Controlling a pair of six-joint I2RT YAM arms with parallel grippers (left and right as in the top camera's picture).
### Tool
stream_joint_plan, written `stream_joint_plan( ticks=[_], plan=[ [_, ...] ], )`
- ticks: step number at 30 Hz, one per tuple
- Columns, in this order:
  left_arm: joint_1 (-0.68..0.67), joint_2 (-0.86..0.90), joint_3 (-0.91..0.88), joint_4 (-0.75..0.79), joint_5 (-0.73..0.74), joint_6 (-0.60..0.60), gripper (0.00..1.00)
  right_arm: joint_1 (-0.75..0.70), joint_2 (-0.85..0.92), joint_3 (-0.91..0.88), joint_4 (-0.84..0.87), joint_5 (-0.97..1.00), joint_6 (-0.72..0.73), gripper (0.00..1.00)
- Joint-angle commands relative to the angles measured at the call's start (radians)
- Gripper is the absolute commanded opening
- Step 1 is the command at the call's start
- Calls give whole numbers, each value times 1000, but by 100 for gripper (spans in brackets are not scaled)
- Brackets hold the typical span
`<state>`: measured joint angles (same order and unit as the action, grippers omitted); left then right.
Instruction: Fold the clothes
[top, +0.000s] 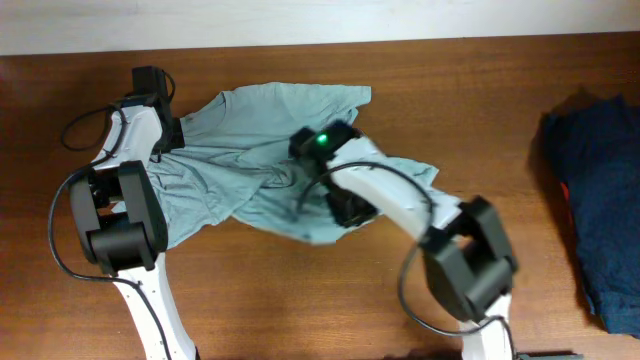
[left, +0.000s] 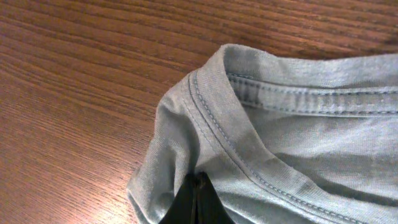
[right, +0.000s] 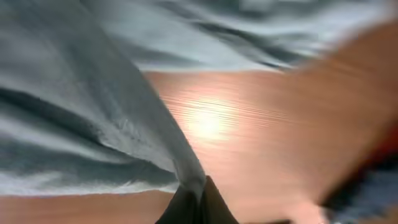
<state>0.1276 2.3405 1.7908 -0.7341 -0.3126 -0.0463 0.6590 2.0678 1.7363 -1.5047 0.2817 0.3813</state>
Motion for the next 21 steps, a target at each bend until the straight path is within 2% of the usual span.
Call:
stream_joint_plan(
  ticks=[1,7,15,17,18,19,20,21],
  plan=[
    [9,109,-68,-42,43,21,1,-39,-64,10,-63,177,8,4],
    [29,93,-49,-60,45,24,1,-93,-64,3,-171,104,77,4],
    [31,-29,148,-226,46,24,5,-178,-64,-24,-192,92,126,5],
    [31,-59,169,-246,46,24,6,-198,-64,-26,-189,88,126,11],
    [31,-83,177,-256,47,24,10,-211,-64,-26,-177,85,126,28],
    [31,-98,180,-260,47,24,12,-217,-64,-26,-163,84,126,34],
    [29,-120,180,-263,59,24,15,-228,-64,-25,-131,73,125,47],
    [28,-140,180,-262,98,25,16,-237,-64,-25,-78,41,112,49]
  ],
)
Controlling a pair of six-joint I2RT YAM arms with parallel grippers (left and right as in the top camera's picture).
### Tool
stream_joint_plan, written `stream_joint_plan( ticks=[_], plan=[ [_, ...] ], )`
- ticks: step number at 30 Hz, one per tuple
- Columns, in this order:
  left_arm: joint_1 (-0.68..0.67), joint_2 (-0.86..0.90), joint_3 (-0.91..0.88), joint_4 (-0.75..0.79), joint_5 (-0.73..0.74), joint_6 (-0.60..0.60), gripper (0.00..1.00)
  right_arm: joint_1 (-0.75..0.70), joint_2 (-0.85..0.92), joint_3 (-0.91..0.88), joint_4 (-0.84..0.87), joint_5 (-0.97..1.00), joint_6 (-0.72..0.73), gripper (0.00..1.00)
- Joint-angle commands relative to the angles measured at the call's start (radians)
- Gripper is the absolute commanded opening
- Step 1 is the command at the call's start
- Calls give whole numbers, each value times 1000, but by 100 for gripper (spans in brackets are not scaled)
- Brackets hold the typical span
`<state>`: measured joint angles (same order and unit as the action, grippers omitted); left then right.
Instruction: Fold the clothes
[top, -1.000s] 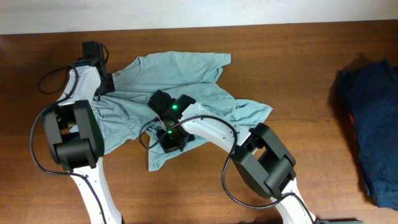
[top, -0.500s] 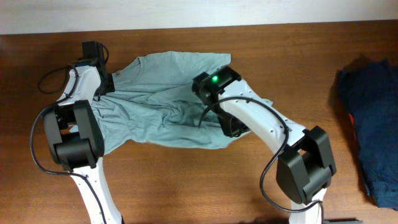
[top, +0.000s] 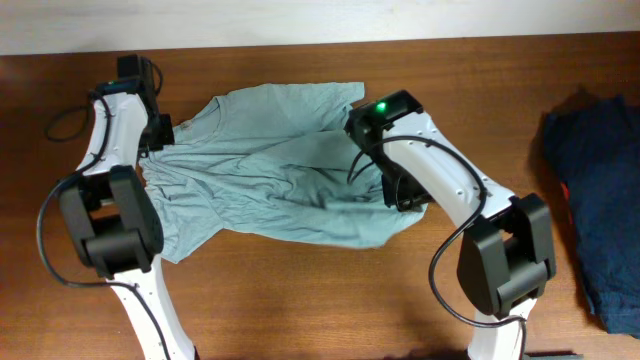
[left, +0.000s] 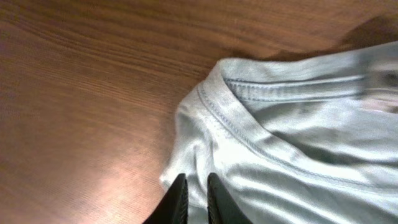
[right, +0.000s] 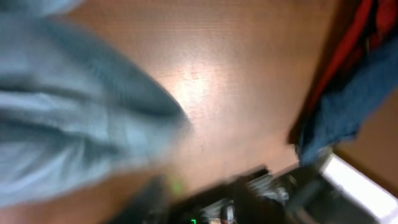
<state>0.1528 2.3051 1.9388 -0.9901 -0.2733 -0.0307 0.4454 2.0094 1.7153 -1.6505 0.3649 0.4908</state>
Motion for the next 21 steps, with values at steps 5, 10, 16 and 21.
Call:
stream_joint_plan(
  ticks=[5,10,16,21],
  plan=[
    [-49,-151,32,12,453,208,24,-74,-6,-4,326,-259,-153,51],
    [-167,-132,30,109,584,433,16,-131,-6,-4,500,-601,-320,46],
    [-316,-43,30,225,528,586,9,-175,-25,21,502,-712,-363,46],
    [-350,46,30,260,479,586,4,-178,-159,26,485,-704,-418,49]
  ],
)
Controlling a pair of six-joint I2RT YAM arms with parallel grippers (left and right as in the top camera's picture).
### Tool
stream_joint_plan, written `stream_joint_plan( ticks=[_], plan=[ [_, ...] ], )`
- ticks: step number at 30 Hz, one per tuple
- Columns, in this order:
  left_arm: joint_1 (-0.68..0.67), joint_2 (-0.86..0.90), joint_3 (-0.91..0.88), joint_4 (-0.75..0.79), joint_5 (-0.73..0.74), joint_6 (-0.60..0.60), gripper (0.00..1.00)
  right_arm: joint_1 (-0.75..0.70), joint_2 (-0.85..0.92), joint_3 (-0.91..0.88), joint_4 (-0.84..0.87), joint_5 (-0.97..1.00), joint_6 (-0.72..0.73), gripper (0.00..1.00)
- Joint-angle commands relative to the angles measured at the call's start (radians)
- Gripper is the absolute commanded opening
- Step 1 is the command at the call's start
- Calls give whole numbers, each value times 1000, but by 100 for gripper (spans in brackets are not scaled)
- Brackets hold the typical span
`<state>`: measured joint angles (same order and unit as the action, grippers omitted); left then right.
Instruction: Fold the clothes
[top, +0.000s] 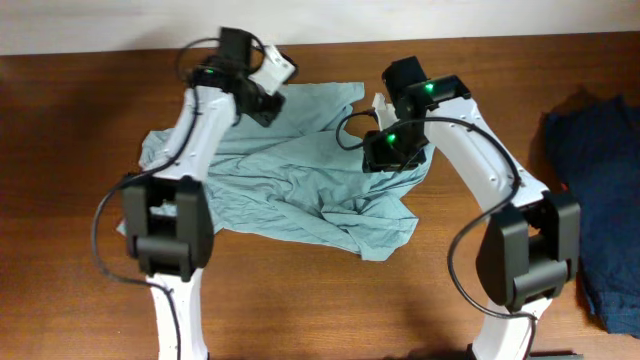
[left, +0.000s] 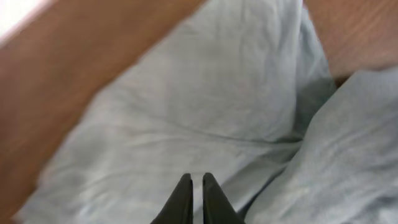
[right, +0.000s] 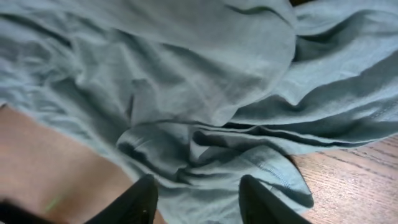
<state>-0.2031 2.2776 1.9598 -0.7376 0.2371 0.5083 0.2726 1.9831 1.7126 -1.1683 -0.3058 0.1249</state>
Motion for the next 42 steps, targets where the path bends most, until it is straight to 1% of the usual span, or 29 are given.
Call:
stream_joint_plan(
  ticks=[1,4,8,9,11,13,14,15,18,20,22,24,26,30,33,34,35,36,39,42],
  plan=[
    [5,84,9,7,-32,47,3,-5,-157,30,6,-31,-59,50],
    [6,116,9,8,-32,47,0,-5,-267,34,21,-15,-66,52],
    [6,164,9,12,-37,46,0,-5,-407,34,42,15,-65,56],
    [6,175,9,14,-52,38,0,-5,-432,34,43,15,-65,57],
    [7,199,9,33,-128,-9,0,-5,-473,34,42,15,-65,59],
    [15,224,9,58,-234,-88,0,-5,-501,34,37,15,-65,60],
    [29,241,9,70,-313,-163,0,-5,-510,34,31,15,-65,61],
    [39,249,9,72,-345,-200,0,-5,-514,34,24,15,-64,62],
    [96,282,9,55,-490,-376,0,-5,-509,34,0,32,-32,66],
    [146,300,9,19,-537,-459,0,-5,-501,33,-19,59,5,68],
    [204,313,9,-18,-537,-510,0,-5,-491,31,-31,98,39,69],
    [259,316,9,-47,-533,-550,0,-5,-471,31,-40,134,76,73],
    [314,316,10,-63,-491,-549,0,-5,-427,30,-45,138,96,77],
    [341,314,15,-84,-468,-534,0,-5,-280,25,-63,155,151,76],
    [338,314,43,-109,-468,-526,0,-5,-156,25,-11,156,141,74],
    [331,314,71,-128,-465,-511,0,-5,-96,25,54,158,86,75],
    [330,314,80,-135,-466,-511,0,-5,-77,25,78,157,72,76],
    [325,314,106,-157,-465,-512,1,-7,-11,25,177,161,57,77],
    [310,314,152,-215,-464,-512,1,-24,88,25,347,161,55,79],
    [301,314,162,-248,-465,-507,1,-47,150,25,425,160,56,78]
  ],
)
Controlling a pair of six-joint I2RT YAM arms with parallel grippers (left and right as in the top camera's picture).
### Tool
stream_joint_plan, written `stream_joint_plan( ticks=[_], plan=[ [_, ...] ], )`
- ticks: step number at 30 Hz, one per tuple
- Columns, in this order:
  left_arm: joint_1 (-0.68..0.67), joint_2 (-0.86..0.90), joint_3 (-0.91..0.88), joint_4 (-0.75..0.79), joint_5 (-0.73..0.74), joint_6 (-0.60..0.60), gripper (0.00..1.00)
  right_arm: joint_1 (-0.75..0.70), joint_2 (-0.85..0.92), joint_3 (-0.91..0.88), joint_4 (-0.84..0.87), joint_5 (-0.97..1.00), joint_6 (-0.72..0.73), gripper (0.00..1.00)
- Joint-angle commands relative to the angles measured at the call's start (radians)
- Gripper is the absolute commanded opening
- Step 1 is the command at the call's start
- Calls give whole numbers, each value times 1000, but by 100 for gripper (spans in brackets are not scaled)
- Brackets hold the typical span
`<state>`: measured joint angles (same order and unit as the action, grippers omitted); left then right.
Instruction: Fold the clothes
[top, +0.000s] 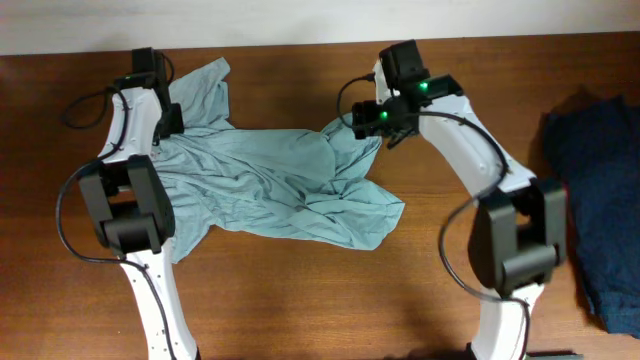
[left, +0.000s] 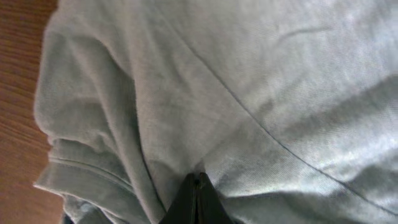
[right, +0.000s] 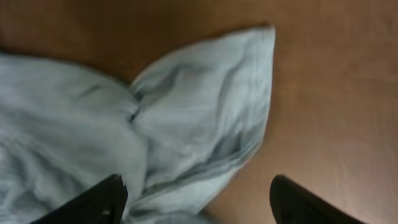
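A pale green T-shirt (top: 280, 180) lies crumpled and partly spread on the wooden table (top: 300, 300). My left gripper (top: 165, 122) is at the shirt's upper left. In the left wrist view it (left: 196, 182) is shut on a fold of the shirt (left: 249, 93). My right gripper (top: 372, 122) hangs over the shirt's upper right flap. In the right wrist view it (right: 199, 199) is wide open, its fingers (right: 93, 200) far apart over the flap (right: 205, 124), holding nothing.
A pile of dark blue clothes (top: 595, 200) with a bit of red lies at the table's right edge. The table's back edge (top: 300, 45) runs just behind both grippers. Bare wood shows in front of the shirt.
My left gripper was at the shirt's top middle with a narrow gap; now it is at the upper left, shut on the shirt. The shirt lies further left. The right gripper stays open.
Both grippers were shut on the shirt, left at the collar, right mid-shirt. Then the left fingers stood slightly apart and the right arm was further right. Later both hovered unclosed along the shirt's back edge. Now the left grips the upper left, the right hangs open.
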<state>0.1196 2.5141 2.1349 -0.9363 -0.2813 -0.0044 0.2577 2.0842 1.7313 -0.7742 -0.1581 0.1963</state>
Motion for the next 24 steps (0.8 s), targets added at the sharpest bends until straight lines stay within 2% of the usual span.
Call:
stream_joint_plan(
  ticks=[1,5,9,18,20,21,22,23,24],
  plan=[
    [-27,77,-12,-65,54,5,1,-48,79,6,63,12,-15,78],
    [-39,77,-12,-79,60,13,1,-100,137,6,118,0,-12,78],
    [-55,77,-12,-79,77,23,1,-136,169,6,154,-116,-12,75],
    [-78,77,-12,-76,140,23,1,-81,244,6,170,-165,7,67],
    [-78,77,-12,-76,140,23,1,-68,245,6,173,-169,6,62],
    [-78,77,-12,-76,140,23,1,-64,245,6,174,-175,6,57],
    [-78,77,-12,-76,140,23,1,-61,245,6,173,-176,7,45],
    [-78,77,-12,-76,140,23,1,-62,245,6,172,-175,7,29],
    [-78,77,-12,-75,139,23,2,-66,245,6,172,-174,14,6]
  ],
)
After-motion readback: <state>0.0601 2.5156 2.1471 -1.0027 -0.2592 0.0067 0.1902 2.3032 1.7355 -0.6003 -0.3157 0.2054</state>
